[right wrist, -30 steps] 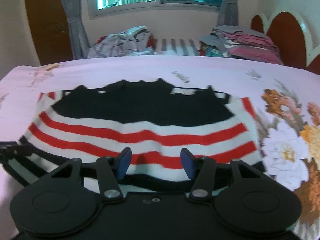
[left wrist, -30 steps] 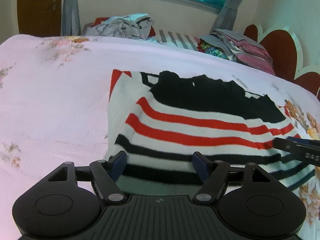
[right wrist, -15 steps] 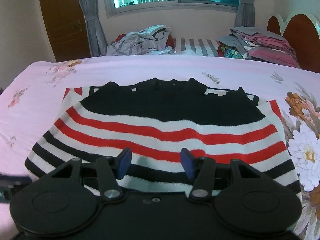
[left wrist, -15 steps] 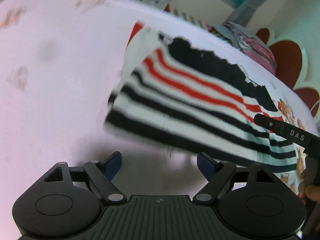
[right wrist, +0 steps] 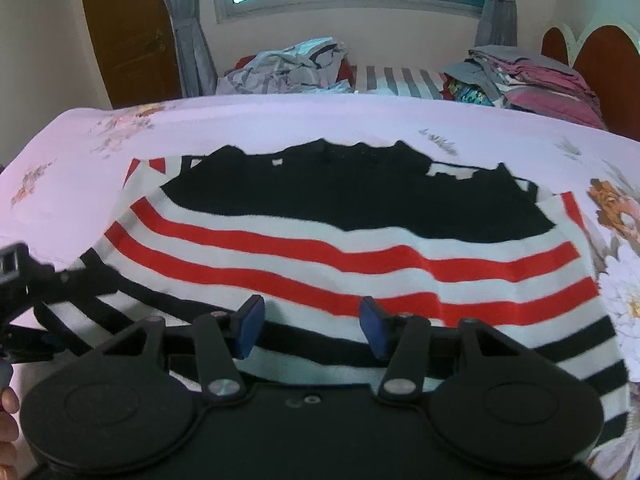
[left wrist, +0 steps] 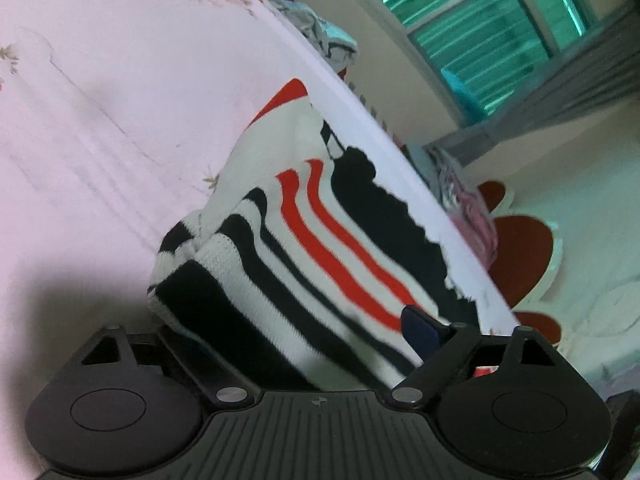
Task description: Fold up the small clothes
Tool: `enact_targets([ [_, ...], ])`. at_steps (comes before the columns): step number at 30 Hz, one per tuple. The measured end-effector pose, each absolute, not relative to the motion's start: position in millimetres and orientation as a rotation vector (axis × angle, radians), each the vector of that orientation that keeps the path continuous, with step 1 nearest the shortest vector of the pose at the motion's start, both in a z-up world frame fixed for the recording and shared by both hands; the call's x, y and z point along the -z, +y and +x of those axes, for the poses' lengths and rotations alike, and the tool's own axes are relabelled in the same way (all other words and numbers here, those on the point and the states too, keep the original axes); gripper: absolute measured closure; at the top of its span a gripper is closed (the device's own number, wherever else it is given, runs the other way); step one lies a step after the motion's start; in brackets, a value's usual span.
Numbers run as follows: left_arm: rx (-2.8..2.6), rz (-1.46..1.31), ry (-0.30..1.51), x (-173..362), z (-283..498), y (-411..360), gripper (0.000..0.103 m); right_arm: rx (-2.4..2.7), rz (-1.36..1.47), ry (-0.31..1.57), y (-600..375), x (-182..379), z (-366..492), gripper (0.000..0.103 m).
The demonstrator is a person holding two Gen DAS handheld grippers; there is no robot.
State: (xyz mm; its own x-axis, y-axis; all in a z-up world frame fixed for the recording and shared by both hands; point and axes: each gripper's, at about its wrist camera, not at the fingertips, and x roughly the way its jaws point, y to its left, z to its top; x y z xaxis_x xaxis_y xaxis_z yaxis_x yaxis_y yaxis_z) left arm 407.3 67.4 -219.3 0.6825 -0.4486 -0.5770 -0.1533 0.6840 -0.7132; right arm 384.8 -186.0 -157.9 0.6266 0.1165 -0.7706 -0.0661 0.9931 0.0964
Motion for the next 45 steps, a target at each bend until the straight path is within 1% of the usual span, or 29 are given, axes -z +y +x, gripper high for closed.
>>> enact_targets([
  [1, 0.184, -0.836, 0.825, 222, 410, 67, 0.035, -0.104, 0.062, 0.898, -183, 163, 387, 0.049],
  [2, 0.178, -0.851, 0.821, 224, 411, 68, 0.041, -0.1, 0.055, 0.896, -181, 164, 387, 0.049],
  [3, 0.171, -0.871, 0.814, 227, 412, 69, 0.044, -0.1, 0.045, 0.895, -178, 165, 387, 0.048],
  [5, 0.164, -0.879, 0.808, 231, 414, 69, 0.058, -0.1, 0.045, 0.899, -177, 163, 387, 0.049],
  [6, 0.158, -0.885, 0.807, 232, 414, 69, 0.062, -0.101, 0.052, 0.898, -177, 161, 387, 0.05],
  [7, 0.153, -0.89, 0.808, 235, 415, 69, 0.069, -0.102, 0.055, 0.894, -178, 160, 386, 0.052],
  [8, 0.149, -0.897, 0.806, 237, 416, 68, 0.072, -0.103, 0.052, 0.894, -177, 161, 386, 0.053],
  [13, 0.142, -0.887, 0.799, 235, 418, 64, 0.079, -0.101, 0.018, 0.896, -172, 167, 385, 0.051],
  [17, 0.151, -0.844, 0.764, 224, 417, 63, 0.085, -0.119, 0.008, 0.896, -172, 167, 385, 0.05],
  [18, 0.154, -0.828, 0.746, 218, 417, 61, 0.086, -0.127, 0.012, 0.896, -173, 167, 385, 0.049],
  [20, 0.163, -0.778, 0.71, 205, 417, 52, 0.086, -0.155, 0.016, 0.895, -175, 167, 385, 0.044],
  [23, 0.194, -0.706, 0.662, 181, 418, 37, 0.086, -0.196, 0.035, 0.888, -180, 164, 384, 0.039],
  [24, 0.209, -0.673, 0.645, 172, 420, 29, 0.086, -0.206, 0.065, 0.881, -185, 160, 384, 0.039],
  [25, 0.224, -0.64, 0.629, 162, 422, 20, 0.086, -0.211, 0.095, 0.871, -191, 157, 383, 0.043],
  [26, 0.238, -0.62, 0.617, 154, 423, 15, 0.086, -0.211, 0.125, 0.86, -199, 152, 381, 0.043],
  [33, 0.373, -0.449, 0.557, 112, 426, -55, 0.086, -0.149, 0.186, 0.793, -272, 124, 359, 0.044],
  [38, 0.502, -0.338, 0.565, 104, 424, -116, 0.086, -0.045, 0.234, 0.805, -334, 128, 337, 0.044],
  [43, 0.58, -0.185, 0.655, 125, 417, -179, 0.085, 0.038, 0.267, 0.821, -380, 135, 318, 0.044],
  [45, 0.567, -0.106, 0.675, 131, 411, -196, 0.083, 0.059, 0.271, 0.818, -394, 134, 311, 0.044],
])
